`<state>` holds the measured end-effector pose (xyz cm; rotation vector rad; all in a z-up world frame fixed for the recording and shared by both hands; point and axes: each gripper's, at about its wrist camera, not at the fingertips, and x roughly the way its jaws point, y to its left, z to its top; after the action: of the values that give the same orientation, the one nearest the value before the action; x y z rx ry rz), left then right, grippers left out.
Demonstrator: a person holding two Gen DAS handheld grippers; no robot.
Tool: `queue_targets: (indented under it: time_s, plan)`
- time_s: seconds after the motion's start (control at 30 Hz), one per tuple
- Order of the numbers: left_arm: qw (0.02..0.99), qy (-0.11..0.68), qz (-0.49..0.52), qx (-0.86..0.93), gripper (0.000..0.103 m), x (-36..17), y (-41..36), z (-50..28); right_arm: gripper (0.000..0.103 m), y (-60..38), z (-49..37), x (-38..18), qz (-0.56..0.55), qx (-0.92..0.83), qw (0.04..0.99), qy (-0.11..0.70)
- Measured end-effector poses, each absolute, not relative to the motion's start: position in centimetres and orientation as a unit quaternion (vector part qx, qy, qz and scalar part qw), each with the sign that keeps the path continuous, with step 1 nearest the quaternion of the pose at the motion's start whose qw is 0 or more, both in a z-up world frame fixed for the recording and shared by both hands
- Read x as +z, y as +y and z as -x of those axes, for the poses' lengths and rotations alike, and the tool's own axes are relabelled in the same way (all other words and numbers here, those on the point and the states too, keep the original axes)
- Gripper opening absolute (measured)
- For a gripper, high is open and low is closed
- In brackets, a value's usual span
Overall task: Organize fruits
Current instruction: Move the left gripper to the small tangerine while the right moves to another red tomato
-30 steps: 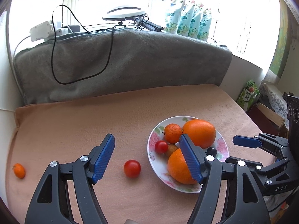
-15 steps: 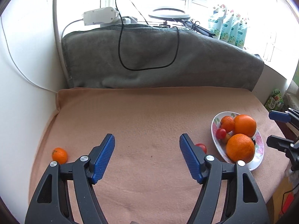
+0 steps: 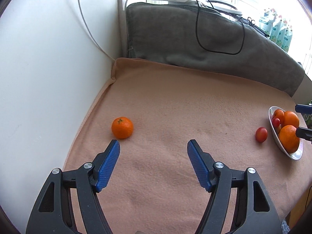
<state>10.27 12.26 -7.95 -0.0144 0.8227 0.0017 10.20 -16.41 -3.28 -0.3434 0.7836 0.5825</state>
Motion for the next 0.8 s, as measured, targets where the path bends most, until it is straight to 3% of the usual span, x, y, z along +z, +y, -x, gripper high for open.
queue_targets:
  time_s: [0.3,0.53,0.67,0.8]
  plan:
    - [0.912,0.408,0.024,0.038,0.071,-8.6,15.5,-12.2,0.086,-14.4,-12.1,-4.1,0.197,0.297,0.848,0.392]
    - [0.905,0.422,0.042,0.035,0.066,-10.0,15.9,-13.0,0.077,-13.4,-13.1,-5.2,0.218,0.317,0.825,0.413]
    - [0.903,0.425,0.049,0.035,0.065,-10.3,15.8,-13.5,0.063,-13.1,-13.7,-6.3,0.229,0.324,0.811,0.430]
    - [0.903,0.426,0.051,0.032,0.060,-10.2,15.5,-13.6,0.063,-12.7,-14.3,-7.0,0.229,0.335,0.799,0.444]
